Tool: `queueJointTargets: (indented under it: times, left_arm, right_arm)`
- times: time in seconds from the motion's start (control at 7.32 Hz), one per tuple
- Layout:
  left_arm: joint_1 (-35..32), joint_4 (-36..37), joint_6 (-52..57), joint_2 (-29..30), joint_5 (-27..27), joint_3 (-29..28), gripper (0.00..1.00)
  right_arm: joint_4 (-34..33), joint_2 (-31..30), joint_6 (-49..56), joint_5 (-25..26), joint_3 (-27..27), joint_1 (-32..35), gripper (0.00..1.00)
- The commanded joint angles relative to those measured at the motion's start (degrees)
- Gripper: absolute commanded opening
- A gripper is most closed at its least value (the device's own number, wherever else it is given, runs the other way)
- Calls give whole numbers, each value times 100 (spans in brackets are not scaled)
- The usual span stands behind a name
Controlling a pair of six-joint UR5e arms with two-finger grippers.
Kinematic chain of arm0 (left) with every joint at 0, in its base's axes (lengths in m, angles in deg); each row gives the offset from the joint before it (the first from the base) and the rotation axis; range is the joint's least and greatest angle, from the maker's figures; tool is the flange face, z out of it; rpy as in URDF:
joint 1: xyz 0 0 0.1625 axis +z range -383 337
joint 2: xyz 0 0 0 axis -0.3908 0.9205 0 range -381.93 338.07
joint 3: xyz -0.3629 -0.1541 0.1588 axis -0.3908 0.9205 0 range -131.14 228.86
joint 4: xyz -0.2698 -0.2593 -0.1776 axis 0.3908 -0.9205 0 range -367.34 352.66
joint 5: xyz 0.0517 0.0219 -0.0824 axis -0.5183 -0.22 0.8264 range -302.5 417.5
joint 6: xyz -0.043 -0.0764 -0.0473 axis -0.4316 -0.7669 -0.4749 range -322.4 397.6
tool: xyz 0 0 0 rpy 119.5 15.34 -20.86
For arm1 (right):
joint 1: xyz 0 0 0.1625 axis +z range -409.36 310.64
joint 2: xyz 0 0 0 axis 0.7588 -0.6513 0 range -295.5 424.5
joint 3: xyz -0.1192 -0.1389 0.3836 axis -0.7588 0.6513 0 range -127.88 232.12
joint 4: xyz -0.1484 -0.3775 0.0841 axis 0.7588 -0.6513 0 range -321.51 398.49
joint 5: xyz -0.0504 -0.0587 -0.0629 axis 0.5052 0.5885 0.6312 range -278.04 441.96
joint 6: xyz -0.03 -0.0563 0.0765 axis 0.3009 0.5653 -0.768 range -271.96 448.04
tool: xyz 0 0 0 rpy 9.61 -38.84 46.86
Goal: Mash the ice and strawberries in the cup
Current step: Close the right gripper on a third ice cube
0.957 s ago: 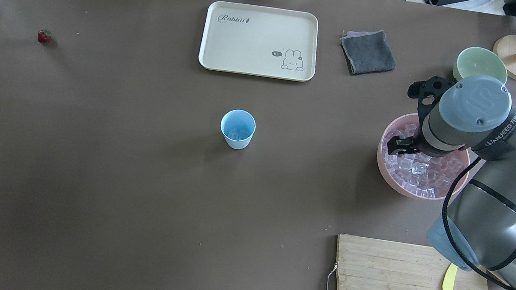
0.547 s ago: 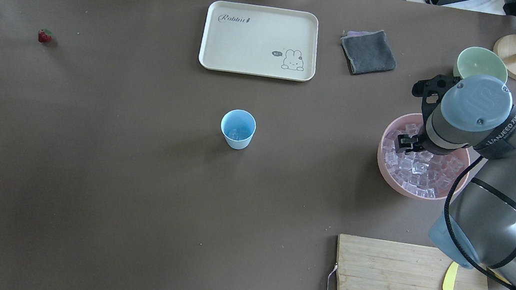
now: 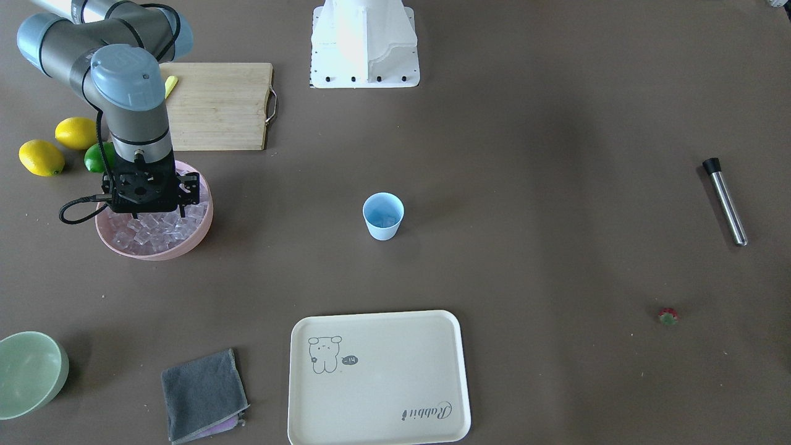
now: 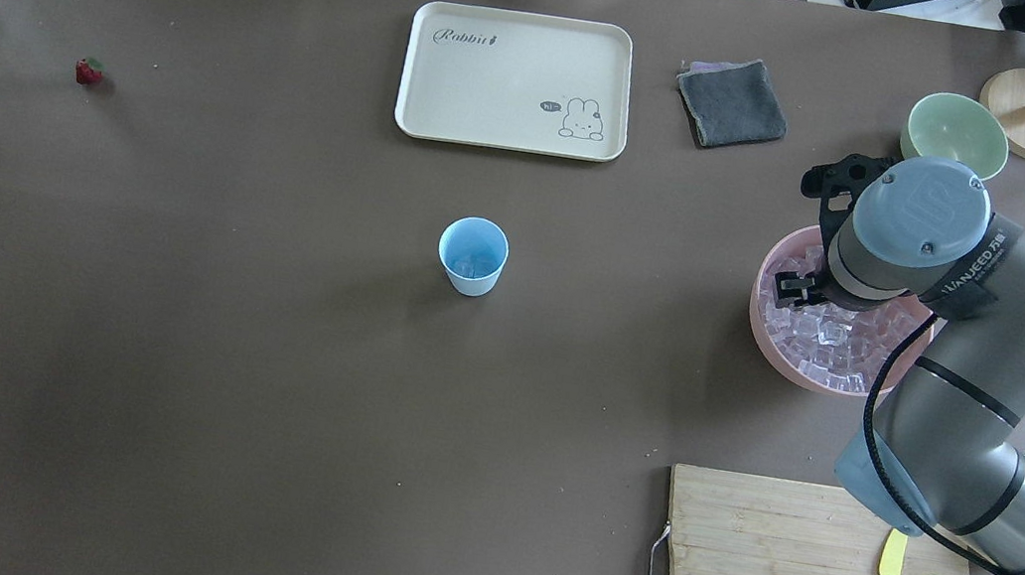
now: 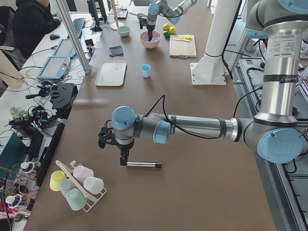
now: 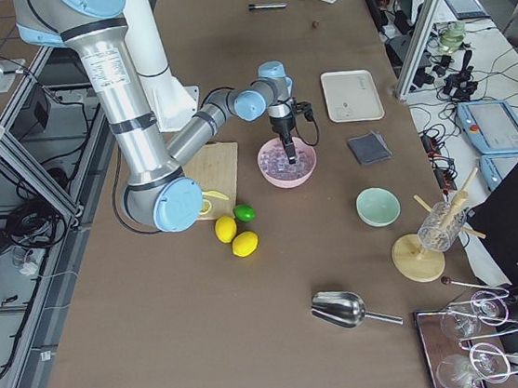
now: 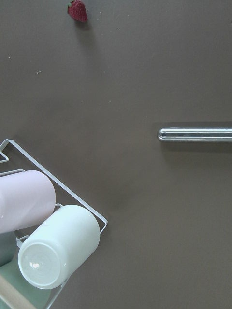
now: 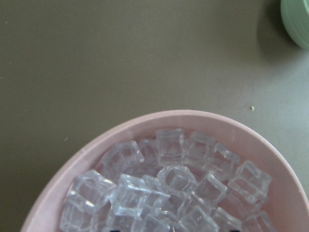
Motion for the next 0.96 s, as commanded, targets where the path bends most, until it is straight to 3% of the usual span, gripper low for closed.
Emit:
queueJointTargets:
  times: [0.0, 0.41, 0.82]
  left_arm:
    - [0, 0, -2, 3, 0, 5, 99]
    - [0, 0, -2, 3, 0, 40, 99]
    - [0, 0, -2, -6, 0, 66, 99]
  right_arm:
    - [0, 56, 31, 0, 66, -63, 79]
    - [0, -5, 102, 17, 119, -124, 67]
    - [0, 3, 199, 0, 154, -124, 32]
